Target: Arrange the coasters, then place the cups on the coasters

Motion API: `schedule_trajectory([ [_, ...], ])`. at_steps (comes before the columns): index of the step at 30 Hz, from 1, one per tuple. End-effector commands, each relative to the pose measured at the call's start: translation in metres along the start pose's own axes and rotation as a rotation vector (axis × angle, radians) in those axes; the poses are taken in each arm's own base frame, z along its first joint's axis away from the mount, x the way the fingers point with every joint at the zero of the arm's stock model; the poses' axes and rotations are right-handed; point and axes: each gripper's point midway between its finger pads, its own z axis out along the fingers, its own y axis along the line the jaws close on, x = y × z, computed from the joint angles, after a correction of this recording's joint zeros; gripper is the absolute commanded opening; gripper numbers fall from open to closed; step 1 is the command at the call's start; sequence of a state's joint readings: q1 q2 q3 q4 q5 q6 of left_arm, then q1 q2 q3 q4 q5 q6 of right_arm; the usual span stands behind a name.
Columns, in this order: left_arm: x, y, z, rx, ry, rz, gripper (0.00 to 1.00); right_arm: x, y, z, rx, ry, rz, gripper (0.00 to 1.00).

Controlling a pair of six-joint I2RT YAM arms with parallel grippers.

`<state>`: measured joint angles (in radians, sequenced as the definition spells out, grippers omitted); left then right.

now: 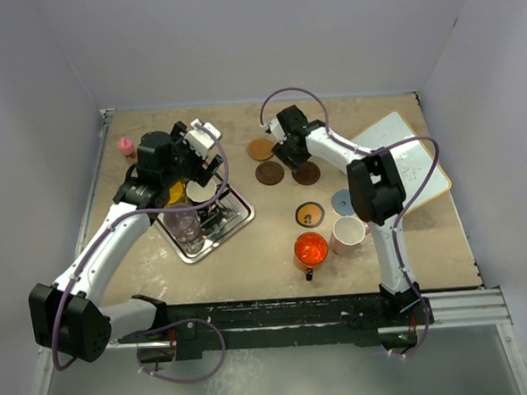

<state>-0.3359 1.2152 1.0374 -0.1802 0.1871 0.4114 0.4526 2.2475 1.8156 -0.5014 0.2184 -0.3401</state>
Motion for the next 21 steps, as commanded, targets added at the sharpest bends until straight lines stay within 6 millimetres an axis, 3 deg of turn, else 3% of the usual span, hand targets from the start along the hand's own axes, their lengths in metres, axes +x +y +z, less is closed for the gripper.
schedule_trajectory([
  [1, -0.020, 0.008, -0.009, -0.025, -0.072, 0.026, 0.82, -0.005, 0.031, 0.007, -0.073, 0.008, -0.013, 0.71],
  [21, -0.021, 0.008, -0.013, -0.029, -0.080, 0.032, 0.82, -0.015, 0.062, -0.013, -0.199, -0.016, -0.020, 0.73],
])
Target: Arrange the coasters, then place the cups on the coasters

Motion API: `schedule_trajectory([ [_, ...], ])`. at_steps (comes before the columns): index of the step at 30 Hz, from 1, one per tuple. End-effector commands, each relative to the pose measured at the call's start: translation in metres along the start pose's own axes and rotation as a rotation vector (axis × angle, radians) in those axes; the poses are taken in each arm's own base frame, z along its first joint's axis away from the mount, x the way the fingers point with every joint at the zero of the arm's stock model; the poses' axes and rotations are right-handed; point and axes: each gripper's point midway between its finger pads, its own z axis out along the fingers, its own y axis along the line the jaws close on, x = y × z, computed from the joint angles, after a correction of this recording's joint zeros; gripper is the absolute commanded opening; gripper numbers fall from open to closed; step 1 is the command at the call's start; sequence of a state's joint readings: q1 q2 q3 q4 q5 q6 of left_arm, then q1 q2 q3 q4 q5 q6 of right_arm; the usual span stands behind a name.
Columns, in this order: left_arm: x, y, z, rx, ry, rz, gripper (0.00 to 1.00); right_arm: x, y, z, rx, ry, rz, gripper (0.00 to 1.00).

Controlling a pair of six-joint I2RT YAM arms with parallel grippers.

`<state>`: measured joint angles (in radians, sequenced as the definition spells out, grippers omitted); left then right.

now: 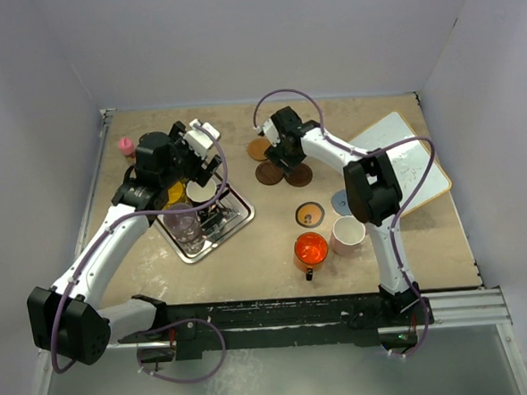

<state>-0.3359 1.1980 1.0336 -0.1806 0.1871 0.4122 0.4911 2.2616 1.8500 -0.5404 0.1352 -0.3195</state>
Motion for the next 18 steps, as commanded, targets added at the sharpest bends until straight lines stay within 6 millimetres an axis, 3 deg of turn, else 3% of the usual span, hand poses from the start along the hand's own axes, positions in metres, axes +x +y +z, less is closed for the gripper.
schedule_trajectory([
  [1, -0.017, 0.007, -0.009, -0.022, -0.067, 0.029, 0.82, -0.001, 0.032, -0.006, -0.104, 0.012, -0.005, 0.73],
  [10, -0.020, 0.008, -0.009, -0.023, -0.074, 0.029, 0.82, -0.005, 0.028, -0.013, -0.078, 0.003, -0.021, 0.74],
  [18, -0.020, 0.009, -0.010, -0.030, -0.069, 0.024, 0.82, -0.037, 0.019, -0.041, -0.077, -0.114, -0.009, 0.74],
])
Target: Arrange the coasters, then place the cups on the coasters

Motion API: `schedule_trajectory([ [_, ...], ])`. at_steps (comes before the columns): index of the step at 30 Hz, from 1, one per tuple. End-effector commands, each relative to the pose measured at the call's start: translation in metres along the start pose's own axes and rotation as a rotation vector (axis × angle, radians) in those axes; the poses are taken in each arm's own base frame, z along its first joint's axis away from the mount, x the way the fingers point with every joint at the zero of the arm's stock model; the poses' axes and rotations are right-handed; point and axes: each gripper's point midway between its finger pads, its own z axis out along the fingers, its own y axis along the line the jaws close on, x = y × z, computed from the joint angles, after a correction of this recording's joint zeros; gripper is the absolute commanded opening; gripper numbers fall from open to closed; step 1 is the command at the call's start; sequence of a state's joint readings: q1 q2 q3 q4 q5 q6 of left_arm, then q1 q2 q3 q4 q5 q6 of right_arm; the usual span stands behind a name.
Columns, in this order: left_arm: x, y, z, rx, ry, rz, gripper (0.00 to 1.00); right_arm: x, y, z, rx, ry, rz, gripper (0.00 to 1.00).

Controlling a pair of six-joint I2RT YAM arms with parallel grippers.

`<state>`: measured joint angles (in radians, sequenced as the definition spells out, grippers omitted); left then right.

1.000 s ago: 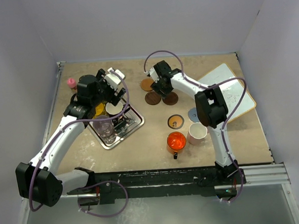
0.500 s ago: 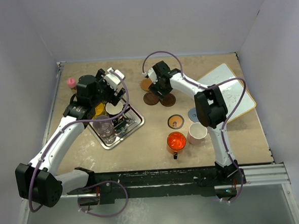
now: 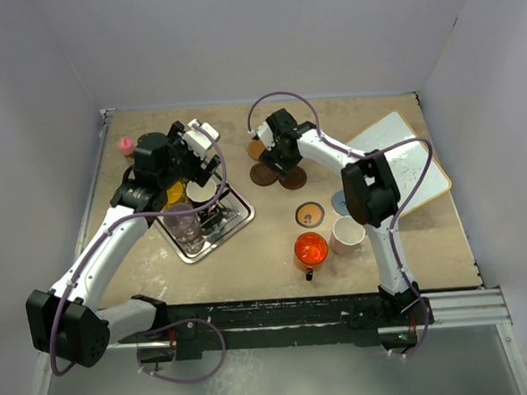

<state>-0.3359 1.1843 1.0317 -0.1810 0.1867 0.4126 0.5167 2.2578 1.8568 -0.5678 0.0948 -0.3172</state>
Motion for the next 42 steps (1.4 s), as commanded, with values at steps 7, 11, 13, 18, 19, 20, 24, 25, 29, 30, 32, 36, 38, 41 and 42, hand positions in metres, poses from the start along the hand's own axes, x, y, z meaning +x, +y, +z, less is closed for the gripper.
schedule_trajectory([
  [7, -0.017, 0.011, -0.006, -0.040, -0.059, 0.011, 0.82, -0.054, 0.009, -0.037, -0.082, -0.171, 0.039, 0.74],
  [11, -0.016, 0.012, -0.006, -0.042, -0.057, 0.010, 0.82, -0.063, 0.016, -0.031, -0.100, -0.185, 0.041, 0.75],
  [13, -0.016, 0.012, -0.005, -0.043, -0.056, 0.010, 0.82, -0.066, 0.020, -0.027, -0.105, -0.184, 0.041, 0.75],
  [18, -0.017, 0.013, -0.006, -0.050, -0.058, 0.011, 0.82, -0.073, 0.032, -0.018, -0.113, -0.183, 0.028, 0.75],
  [19, -0.017, 0.013, -0.007, -0.050, -0.059, 0.010, 0.82, -0.073, 0.034, -0.016, -0.113, -0.180, 0.026, 0.74],
  [20, -0.017, 0.014, -0.007, -0.051, -0.059, 0.009, 0.82, -0.073, 0.036, -0.013, -0.112, -0.175, 0.023, 0.75],
  [24, -0.017, 0.014, -0.008, -0.054, -0.060, 0.008, 0.82, -0.071, 0.045, -0.004, -0.107, -0.155, 0.006, 0.74],
  [25, -0.017, 0.015, -0.008, -0.056, -0.060, 0.007, 0.82, -0.069, 0.048, -0.001, -0.104, -0.148, -0.001, 0.74],
  [29, -0.017, 0.015, -0.009, -0.059, -0.061, 0.009, 0.82, -0.062, 0.055, 0.006, -0.095, -0.122, -0.027, 0.73],
  [30, -0.018, 0.016, -0.009, -0.060, -0.062, 0.009, 0.82, -0.061, 0.057, 0.006, -0.096, -0.119, -0.032, 0.73],
  [32, -0.017, 0.015, -0.010, -0.060, -0.061, 0.010, 0.82, -0.058, 0.062, 0.007, -0.103, -0.111, -0.039, 0.73],
  [36, -0.017, 0.015, -0.011, -0.061, -0.063, 0.012, 0.82, -0.053, 0.076, 0.003, -0.141, -0.108, -0.052, 0.73],
  [38, -0.017, 0.015, -0.011, -0.061, -0.062, 0.012, 0.82, -0.052, 0.083, 0.000, -0.158, -0.111, -0.060, 0.73],
  [41, -0.018, 0.015, -0.011, -0.060, -0.066, 0.011, 0.82, -0.052, 0.089, -0.004, -0.159, -0.112, -0.072, 0.73],
  [42, -0.018, 0.015, -0.012, -0.061, -0.066, 0.011, 0.82, -0.052, 0.088, -0.004, -0.154, -0.110, -0.072, 0.73],
])
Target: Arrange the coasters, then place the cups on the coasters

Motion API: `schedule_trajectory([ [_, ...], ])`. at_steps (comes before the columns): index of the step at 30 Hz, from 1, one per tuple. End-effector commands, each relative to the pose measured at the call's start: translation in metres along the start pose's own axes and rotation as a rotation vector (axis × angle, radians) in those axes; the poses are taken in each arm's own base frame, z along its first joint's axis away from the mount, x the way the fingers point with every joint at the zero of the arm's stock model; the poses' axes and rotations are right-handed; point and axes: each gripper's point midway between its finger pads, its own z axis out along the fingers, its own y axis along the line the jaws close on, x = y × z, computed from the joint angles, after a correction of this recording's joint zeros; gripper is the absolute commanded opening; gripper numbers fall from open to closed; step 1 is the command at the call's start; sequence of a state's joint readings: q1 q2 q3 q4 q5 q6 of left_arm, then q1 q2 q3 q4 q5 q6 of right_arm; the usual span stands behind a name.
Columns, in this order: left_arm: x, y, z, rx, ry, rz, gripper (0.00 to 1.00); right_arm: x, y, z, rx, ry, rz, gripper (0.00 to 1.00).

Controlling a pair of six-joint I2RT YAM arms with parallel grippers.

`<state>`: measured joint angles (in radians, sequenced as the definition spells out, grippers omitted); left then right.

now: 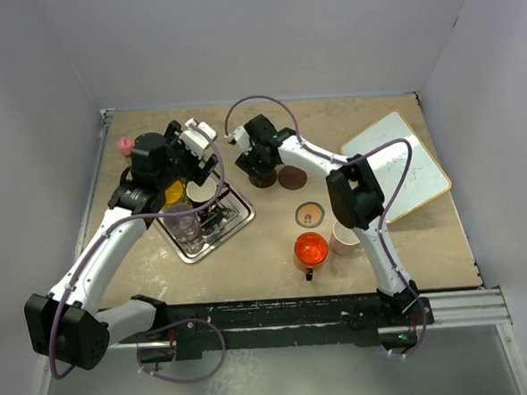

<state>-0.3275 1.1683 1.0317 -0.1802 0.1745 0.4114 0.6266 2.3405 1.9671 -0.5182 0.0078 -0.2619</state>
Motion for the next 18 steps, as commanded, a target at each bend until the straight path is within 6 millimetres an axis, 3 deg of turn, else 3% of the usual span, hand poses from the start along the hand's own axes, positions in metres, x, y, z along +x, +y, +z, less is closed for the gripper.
schedule_trajectory([
  [1, -0.015, 0.009, -0.007, -0.035, -0.059, 0.011, 0.82, 0.001, 0.027, -0.013, -0.049, 0.018, -0.035, 0.73],
  [13, -0.015, 0.009, -0.007, -0.031, -0.059, 0.015, 0.82, 0.007, 0.022, -0.023, -0.021, 0.044, -0.023, 0.72],
  [18, -0.012, 0.008, -0.006, -0.027, -0.051, 0.024, 0.82, 0.009, 0.006, -0.022, 0.048, 0.070, -0.041, 0.72],
])
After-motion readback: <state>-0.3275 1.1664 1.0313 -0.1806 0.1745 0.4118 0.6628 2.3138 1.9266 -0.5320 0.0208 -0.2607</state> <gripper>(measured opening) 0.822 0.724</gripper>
